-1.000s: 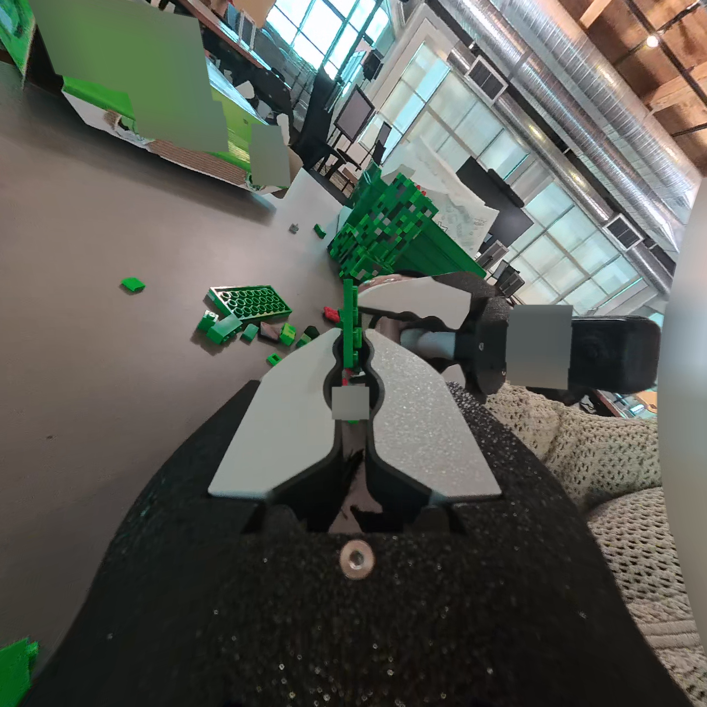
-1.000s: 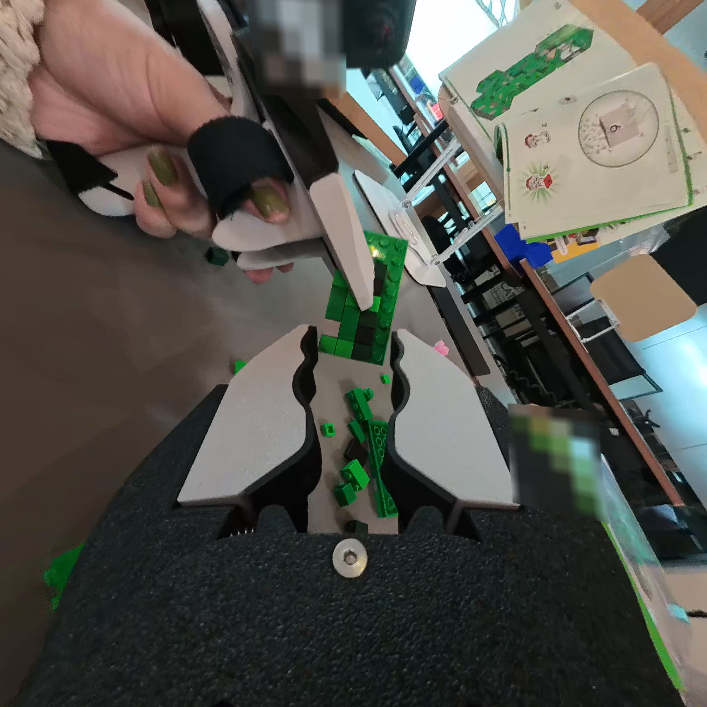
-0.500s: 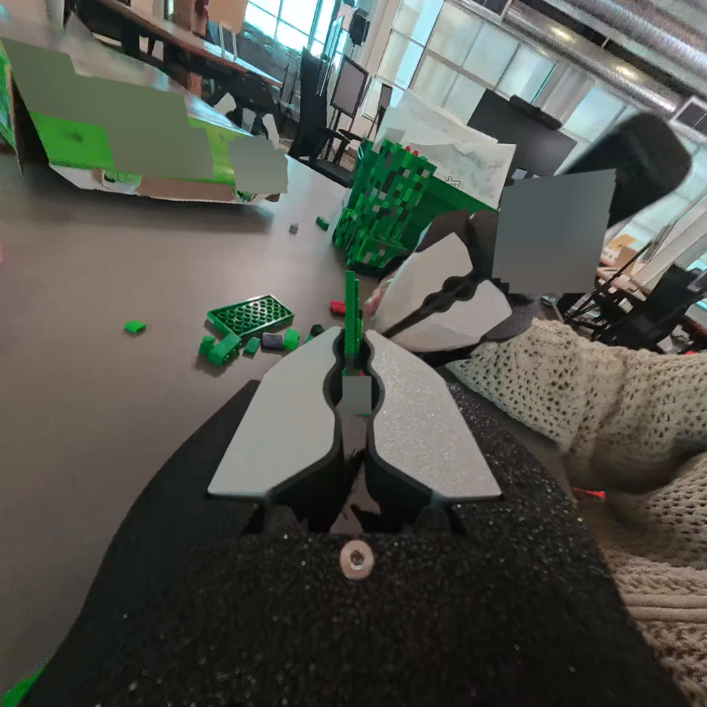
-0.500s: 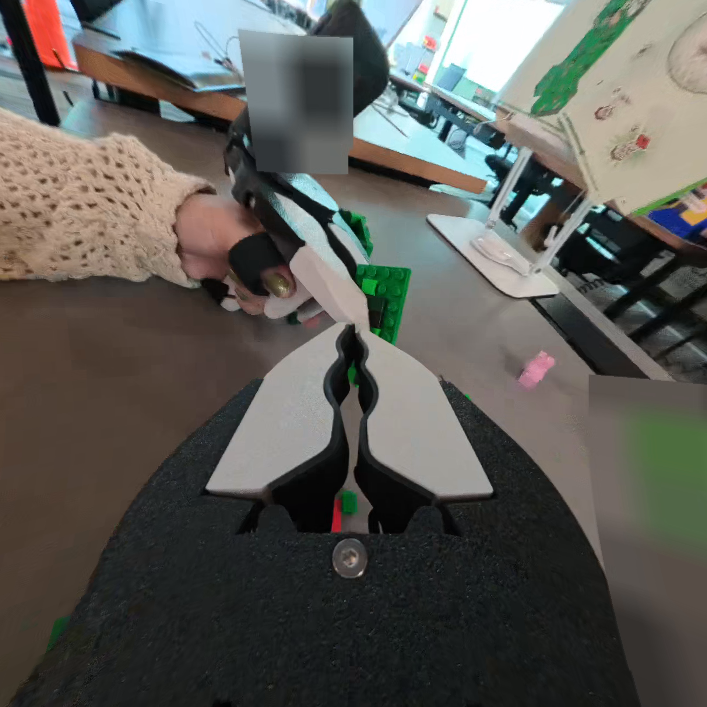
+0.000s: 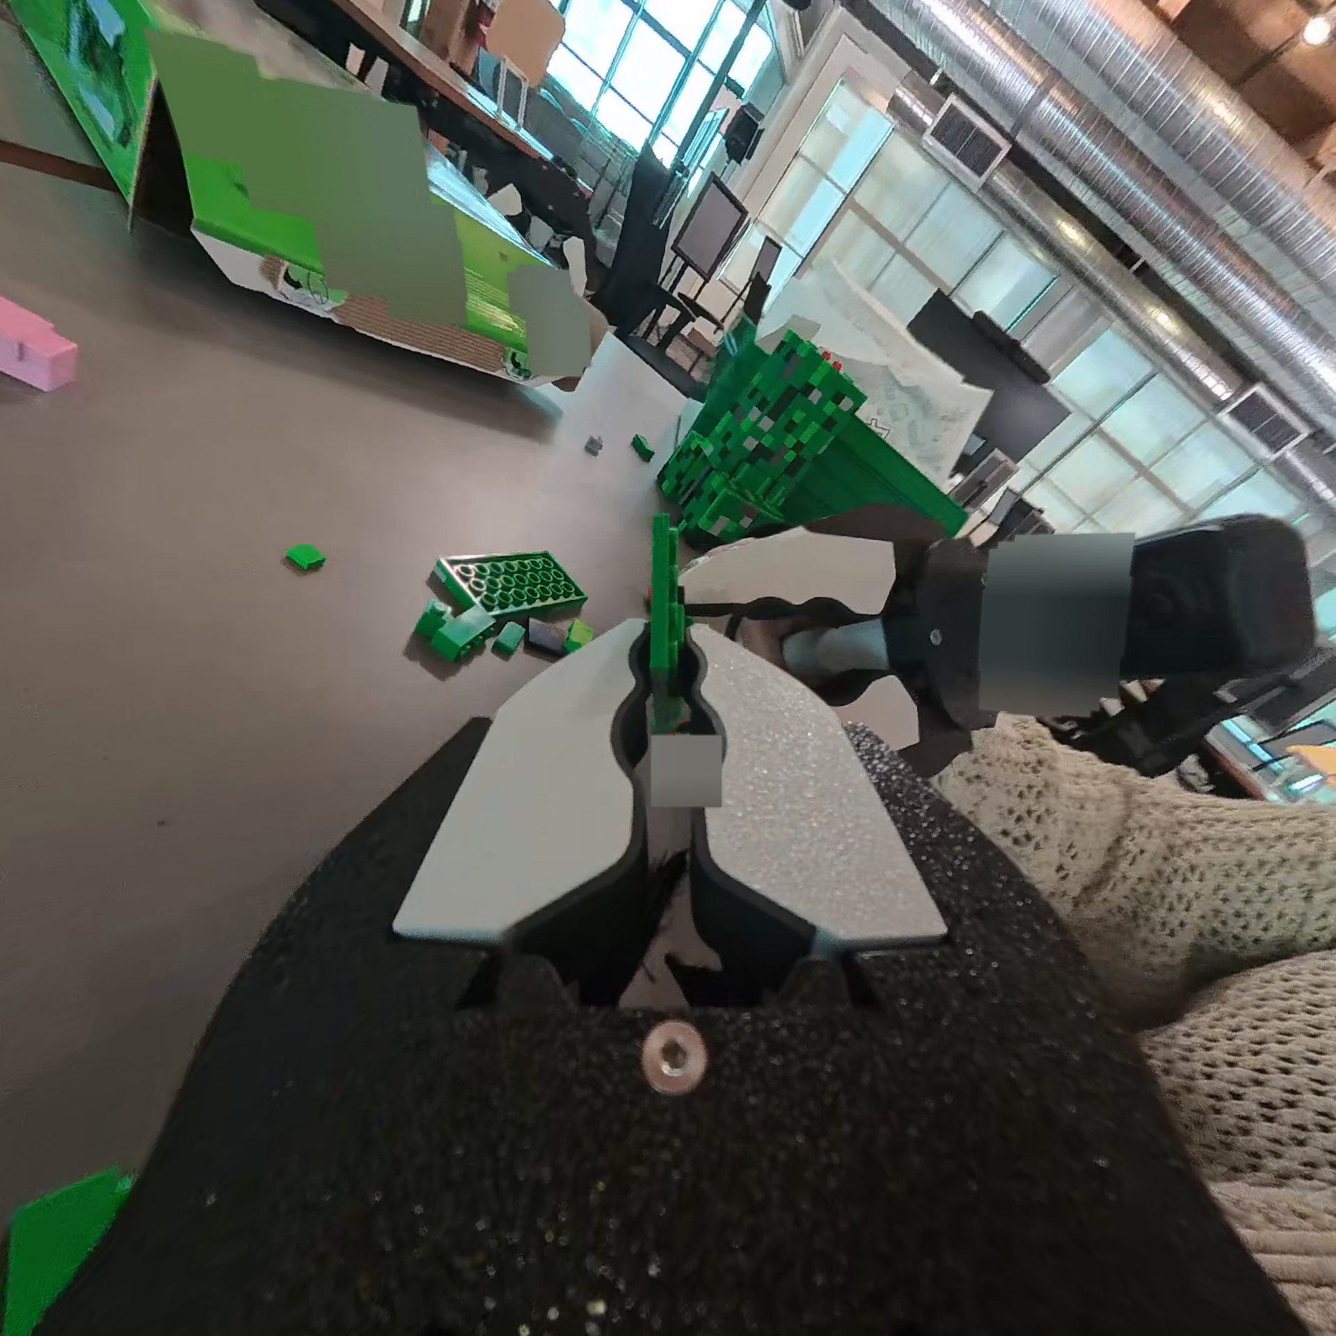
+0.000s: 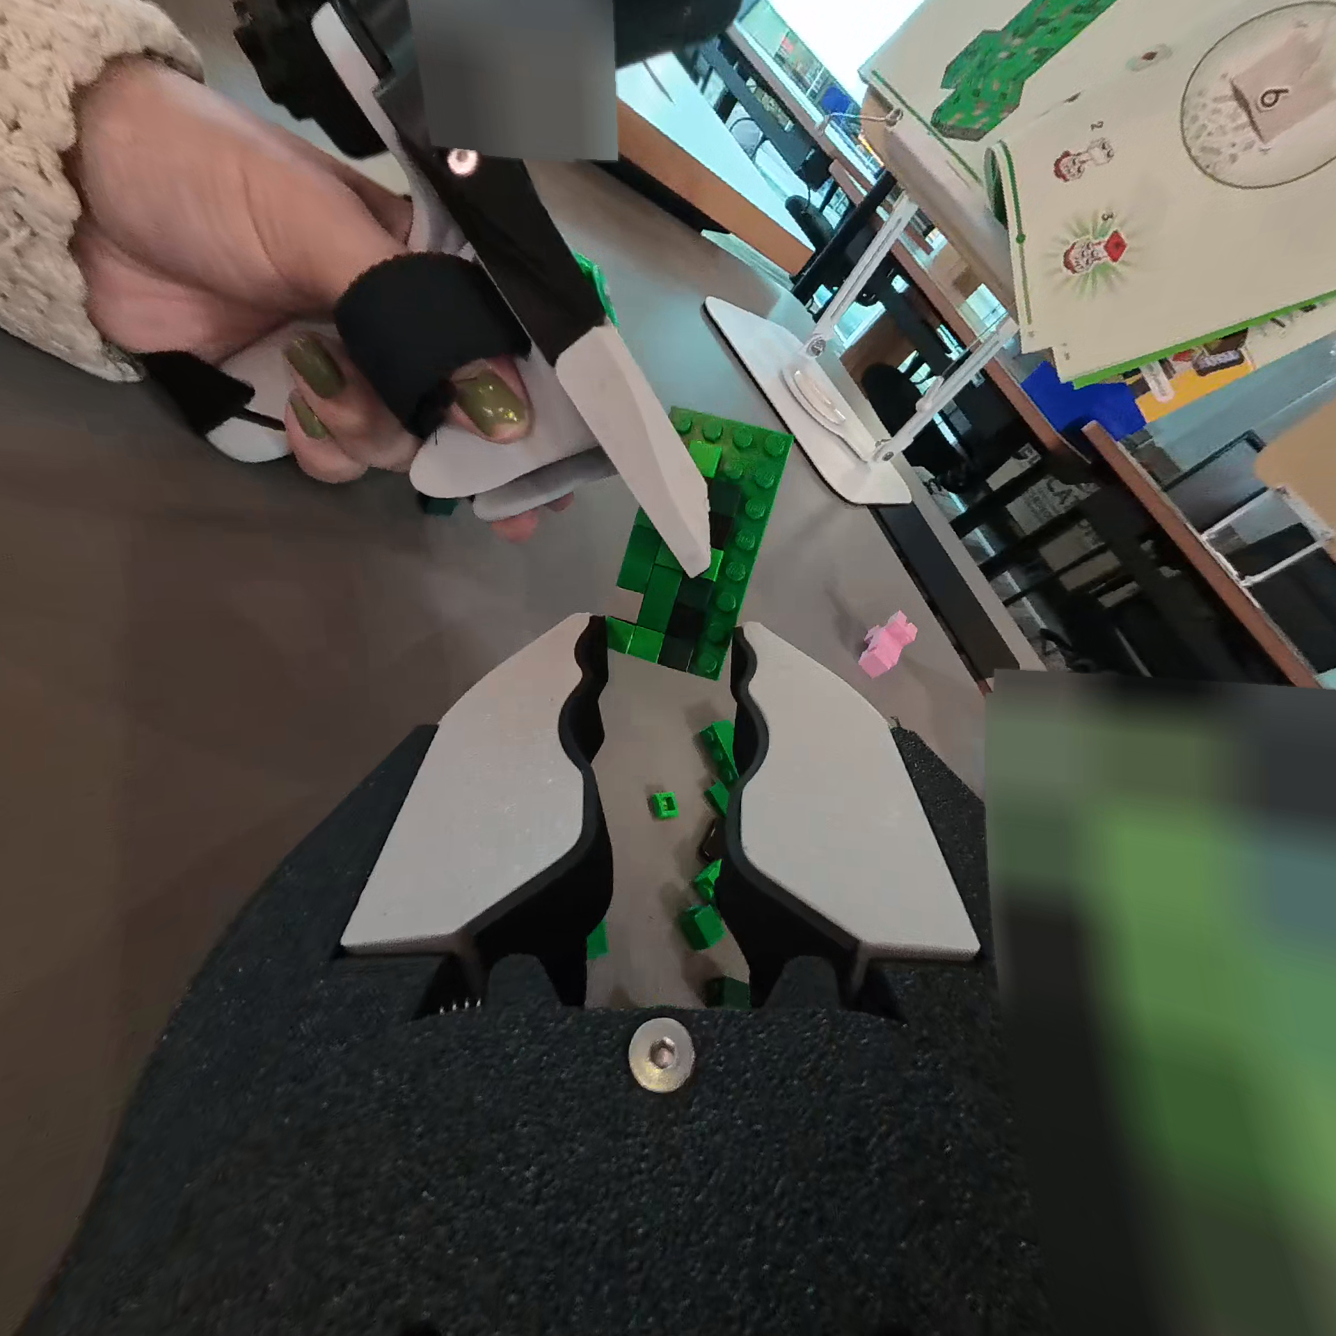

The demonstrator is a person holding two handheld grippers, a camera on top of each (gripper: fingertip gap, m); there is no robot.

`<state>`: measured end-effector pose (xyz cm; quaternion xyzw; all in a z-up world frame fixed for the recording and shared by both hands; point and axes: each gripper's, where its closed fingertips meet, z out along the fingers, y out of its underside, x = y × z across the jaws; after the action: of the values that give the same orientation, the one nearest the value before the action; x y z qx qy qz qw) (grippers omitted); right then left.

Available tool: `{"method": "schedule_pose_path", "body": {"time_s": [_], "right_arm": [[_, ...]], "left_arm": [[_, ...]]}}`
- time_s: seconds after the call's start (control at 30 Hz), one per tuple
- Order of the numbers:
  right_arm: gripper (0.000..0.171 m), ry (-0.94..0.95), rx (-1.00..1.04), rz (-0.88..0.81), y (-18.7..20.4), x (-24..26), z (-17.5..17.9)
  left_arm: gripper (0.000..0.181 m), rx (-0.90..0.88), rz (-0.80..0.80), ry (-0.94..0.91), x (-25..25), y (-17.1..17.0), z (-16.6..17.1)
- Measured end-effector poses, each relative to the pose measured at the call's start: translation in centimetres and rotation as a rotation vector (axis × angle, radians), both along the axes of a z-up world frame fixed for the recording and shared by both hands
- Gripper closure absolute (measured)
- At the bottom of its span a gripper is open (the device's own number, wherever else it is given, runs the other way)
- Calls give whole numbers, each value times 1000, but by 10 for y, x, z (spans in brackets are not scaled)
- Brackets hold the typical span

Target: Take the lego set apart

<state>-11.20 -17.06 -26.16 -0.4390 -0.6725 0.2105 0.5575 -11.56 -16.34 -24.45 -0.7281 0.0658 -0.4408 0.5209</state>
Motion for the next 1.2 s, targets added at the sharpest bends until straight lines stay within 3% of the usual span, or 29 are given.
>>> {"method": "schedule_pose_path", "body": {"time_s": [0.2, 0.33, 0.37, 0.4, 0.47, 0.6, 0.73, 0.97, 1.07, 1.2], "right_arm": [[137, -12, 47, -17, -2, -2, 1], [139, -4, -88, 27, -4, 3, 5], [141, -5, -121, 33, -5, 4, 6], [171, 50, -148, 71, -6, 8, 14], [171, 52, -263, 120, -15, 5, 17], [171, -4, -150, 68, -8, 1, 1], [129, 11, -77, -11, -2, -4, 0], [123, -45, -52, 9, -10, -6, -9], [116, -33, -206, 131, -19, 3, -7], [118, -58, -378, 258, -29, 14, -6]], "left_arm": [[176, -40, -17, -87, -1, 0, 1], [176, -5, -27, -58, 2, -3, 4], [176, 0, -28, -21, 3, -3, 1], [177, 8, -38, 27, 6, -4, -1], [177, 28, -30, 85, 11, -3, -2], [176, -1, 24, 31, 2, 3, -2], [176, 13, 57, 32, -2, 4, -1], [176, 48, -103, 27, 14, -9, 4], [176, 83, -237, 50, 28, -24, 7], [177, 133, -312, 174, 36, -36, 6]]}}
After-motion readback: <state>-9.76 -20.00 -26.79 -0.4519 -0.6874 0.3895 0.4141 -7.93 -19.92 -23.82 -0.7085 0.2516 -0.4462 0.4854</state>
